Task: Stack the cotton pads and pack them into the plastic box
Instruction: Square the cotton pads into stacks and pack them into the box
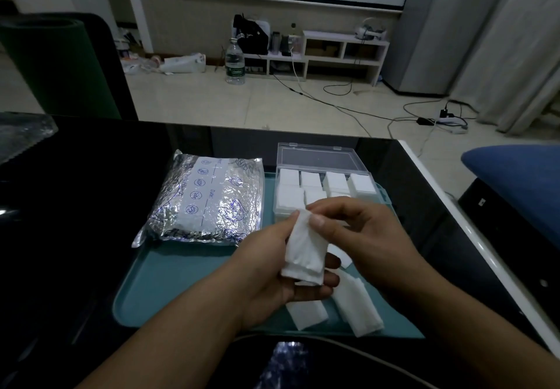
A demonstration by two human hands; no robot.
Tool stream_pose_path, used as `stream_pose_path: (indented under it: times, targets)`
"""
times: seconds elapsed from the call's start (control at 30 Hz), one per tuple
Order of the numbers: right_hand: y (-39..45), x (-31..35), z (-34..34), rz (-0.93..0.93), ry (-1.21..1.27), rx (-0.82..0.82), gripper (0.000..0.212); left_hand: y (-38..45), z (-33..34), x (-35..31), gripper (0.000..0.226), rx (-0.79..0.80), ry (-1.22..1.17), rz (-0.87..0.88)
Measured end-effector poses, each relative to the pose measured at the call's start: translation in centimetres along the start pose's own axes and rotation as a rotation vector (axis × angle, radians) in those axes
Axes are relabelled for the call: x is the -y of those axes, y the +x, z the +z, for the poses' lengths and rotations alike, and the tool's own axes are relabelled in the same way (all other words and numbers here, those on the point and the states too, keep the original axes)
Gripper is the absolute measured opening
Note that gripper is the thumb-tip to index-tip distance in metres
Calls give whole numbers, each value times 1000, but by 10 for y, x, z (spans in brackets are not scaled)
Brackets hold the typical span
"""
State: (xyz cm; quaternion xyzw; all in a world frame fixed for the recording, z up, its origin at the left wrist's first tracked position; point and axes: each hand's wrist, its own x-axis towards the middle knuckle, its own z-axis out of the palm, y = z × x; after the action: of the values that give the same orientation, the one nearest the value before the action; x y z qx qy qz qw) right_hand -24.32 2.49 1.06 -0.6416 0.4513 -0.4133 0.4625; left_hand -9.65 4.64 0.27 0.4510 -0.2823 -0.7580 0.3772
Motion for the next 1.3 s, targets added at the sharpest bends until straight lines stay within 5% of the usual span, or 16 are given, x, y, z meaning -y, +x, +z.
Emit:
stream_pose_path:
  times: [0.8, 1.1, 1.2, 1.3]
  targets:
    - [2, 4, -5, -56, 14, -114, 6, -2, 2, -2, 55, 19, -78, -16]
    - [3, 4, -8, -20, -20, -227, 8, -4, 4, -1, 22, 21, -27, 39]
    - [2, 14, -13, 88, 210, -165, 12, -2, 4, 0, 25, -21, -54, 41]
    - [0, 16, -15, 143, 128, -23, 13, 0, 3, 0, 30, -32, -40, 41]
